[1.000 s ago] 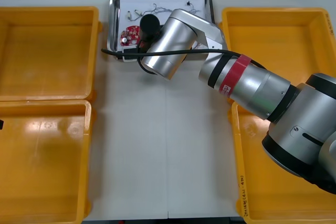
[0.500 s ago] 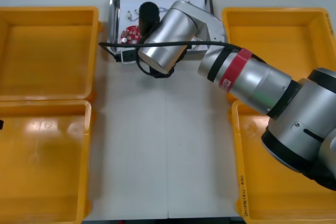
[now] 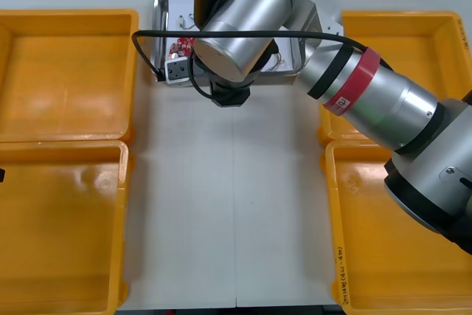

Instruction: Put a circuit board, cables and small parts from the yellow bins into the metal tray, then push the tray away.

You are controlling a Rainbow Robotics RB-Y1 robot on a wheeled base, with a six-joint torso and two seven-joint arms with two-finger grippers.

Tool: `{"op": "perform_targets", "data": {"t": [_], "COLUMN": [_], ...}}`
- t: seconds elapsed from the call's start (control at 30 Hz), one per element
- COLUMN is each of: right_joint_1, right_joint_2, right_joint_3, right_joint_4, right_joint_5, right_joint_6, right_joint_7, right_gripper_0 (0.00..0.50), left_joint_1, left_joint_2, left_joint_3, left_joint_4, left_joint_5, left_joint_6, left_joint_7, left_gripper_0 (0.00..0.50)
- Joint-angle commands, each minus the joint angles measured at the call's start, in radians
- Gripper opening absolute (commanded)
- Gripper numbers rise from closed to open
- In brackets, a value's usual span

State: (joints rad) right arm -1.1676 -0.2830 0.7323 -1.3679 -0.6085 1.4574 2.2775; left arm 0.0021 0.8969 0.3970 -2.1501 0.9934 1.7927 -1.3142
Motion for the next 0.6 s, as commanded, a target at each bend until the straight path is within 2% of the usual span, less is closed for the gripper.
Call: {"op": "perform_targets", "data": {"t": [0.03,0.2,0.4,0.6], "right_joint_1": [-0.049,-0.04,0.025,0.085], "right_joint_2": [-0.064,-0.104,-0.137,-0.211], "right_joint_3": [-0.033,-0.039,-0.093,-0.122], "right_joint_4": [-0.065,-0.139,-0.255,-0.402], "right_joint_5": [-0.083,-0.129,-0.157,-0.169], "right_joint_6": [0.04,0.09,0.166,0.262], "right_joint_7": [-0.125,-0.219,-0.354,-0.47], "right_gripper_0": [0.5,0.5,0.5,0.5], "left_joint_1": [0.012,0.012,0.012,0.012], "left_joint_2": [-0.009,-0.009,-0.009,-0.009], "left_joint_3": [0.023,0.023,0.023,0.023], "left_joint_4": [-0.024,-0.024,-0.024,-0.024], "left_joint_5": [-0.009,-0.009,-0.009,-0.009], "left_joint_6": [-0.01,-0.01,-0.01,-0.01], "left_joint_7": [-0.02,-0.02,-0.02,-0.02], "left_gripper_0": [0.5,0.5,0.5,0.5]}}
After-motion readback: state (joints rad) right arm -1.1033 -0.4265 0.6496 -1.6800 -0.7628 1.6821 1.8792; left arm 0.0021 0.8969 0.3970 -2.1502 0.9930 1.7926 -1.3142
